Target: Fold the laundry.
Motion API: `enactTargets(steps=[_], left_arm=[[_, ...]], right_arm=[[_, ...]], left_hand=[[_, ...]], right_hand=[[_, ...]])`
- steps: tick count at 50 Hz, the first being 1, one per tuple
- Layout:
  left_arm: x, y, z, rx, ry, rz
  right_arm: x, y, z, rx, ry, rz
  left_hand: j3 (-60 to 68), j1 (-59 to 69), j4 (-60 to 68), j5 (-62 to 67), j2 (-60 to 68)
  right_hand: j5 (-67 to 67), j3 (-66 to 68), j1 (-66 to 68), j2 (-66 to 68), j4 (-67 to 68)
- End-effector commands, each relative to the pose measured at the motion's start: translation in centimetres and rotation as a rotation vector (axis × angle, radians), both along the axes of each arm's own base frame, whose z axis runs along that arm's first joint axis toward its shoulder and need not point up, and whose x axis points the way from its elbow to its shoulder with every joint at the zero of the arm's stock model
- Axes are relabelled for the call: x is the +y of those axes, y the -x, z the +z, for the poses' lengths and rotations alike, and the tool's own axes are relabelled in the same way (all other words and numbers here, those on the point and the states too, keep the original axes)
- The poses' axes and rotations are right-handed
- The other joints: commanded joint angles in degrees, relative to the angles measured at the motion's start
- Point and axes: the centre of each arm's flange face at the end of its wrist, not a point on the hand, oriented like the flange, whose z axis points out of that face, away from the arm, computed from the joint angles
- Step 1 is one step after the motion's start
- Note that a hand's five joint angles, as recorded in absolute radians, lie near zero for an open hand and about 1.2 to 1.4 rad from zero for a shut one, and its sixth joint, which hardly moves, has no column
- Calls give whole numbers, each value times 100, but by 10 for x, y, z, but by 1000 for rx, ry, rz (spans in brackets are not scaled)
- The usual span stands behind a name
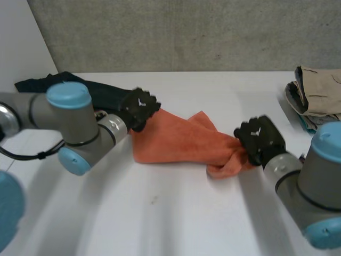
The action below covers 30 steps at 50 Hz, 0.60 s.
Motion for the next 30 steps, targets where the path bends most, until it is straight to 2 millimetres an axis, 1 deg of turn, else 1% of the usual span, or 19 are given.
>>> enactTargets(steps=[1,2,3,4,5,9,10,13,14,16,17,18,22,24,25,26,28,29,30], left_arm=[[31,-15,46,22,41,20],[35,-17,46,21,31,22],[40,-19,42,17,8,21],[43,-20,40,15,-4,22],[44,-21,36,12,-18,22],[47,-28,22,12,-86,44],[47,-29,20,17,-103,51],[45,-32,7,37,-172,72],[41,-33,-5,39,-209,80],[38,-33,-15,37,-231,84],[37,-33,-18,36,-238,85],[33,-30,-25,37,-248,84],[27,-21,-33,45,-253,69],[27,-16,-33,57,-256,59],[27,-13,-34,66,-260,55],[30,-6,-33,89,-272,35],[32,2,-35,111,-291,24],[33,4,-37,122,-303,21],[34,9,-42,146,-336,18]], right_arm=[[-31,-2,40,-12,151,3],[-34,-4,45,-19,167,16],[-34,-4,46,-19,171,24],[-33,-7,47,-19,176,37],[-31,-9,49,-20,183,49],[-13,-21,82,-85,252,113],[-4,-25,97,-121,278,138],[8,-27,116,-187,299,161],[16,-27,129,-230,309,172],[24,-25,141,-262,316,184],[33,-24,151,-286,318,198],[39,-24,156,-296,315,208],[63,-23,177,-333,315,265],[71,-23,184,-351,314,286],[79,-25,190,-375,309,303],[83,-25,193,-390,307,311],[88,-26,200,-415,306,322],[92,-26,204,-432,299,328],[93,-26,205,-438,295,328]], left_hand=[[1196,1340,1155,1350,1170],[166,310,125,320,139],[-3708,-3564,-3749,-3554,-3735],[-5196,-5051,-5236,-5041,-5222],[-5677,-5533,-5717,-5523,-5703],[-5682,-5537,-5722,-5528,-5708],[-5682,-5537,-5722,-5528,-5708],[-5698,-5554,-5739,-5544,-5725],[-5715,-5571,-5756,-5561,-5742],[-5715,-5571,-5756,-5561,-5742],[-5732,-5588,-5773,-5578,-5758],[-5765,-5621,-5806,-5611,-5792],[-5782,-5638,-5823,-5628,-5809],[-5799,-5655,-5840,-5645,-5826],[-5783,-5638,-5823,-5629,-5809],[-5799,-5655,-5840,-5645,-5826],[-5733,-5588,-5773,-5578,-5759],[-5599,-5455,-5640,-5445,-5625],[-4998,-4854,-5039,-4844,-5025]], right_hand=[[1477,1223,1772,1298,1161],[1477,1223,1772,1298,1161],[1477,1223,1772,1298,1161],[1477,1223,1772,1298,1161],[1477,1223,1772,1298,1161],[1477,1223,1772,1298,1161],[1477,1223,1772,1298,1161],[1477,1223,1772,1298,1161],[1477,1223,1772,1298,1161],[1477,1223,1772,1298,1161],[1477,1223,1772,1298,1161],[1477,1223,1772,1298,1161],[1477,1223,1772,1298,1161],[1477,1223,1772,1298,1161],[1477,1223,1772,1298,1161],[1477,1223,1772,1298,1161],[1477,1223,1772,1298,1161],[1477,1223,1772,1298,1161],[1477,1223,1772,1298,1161]])
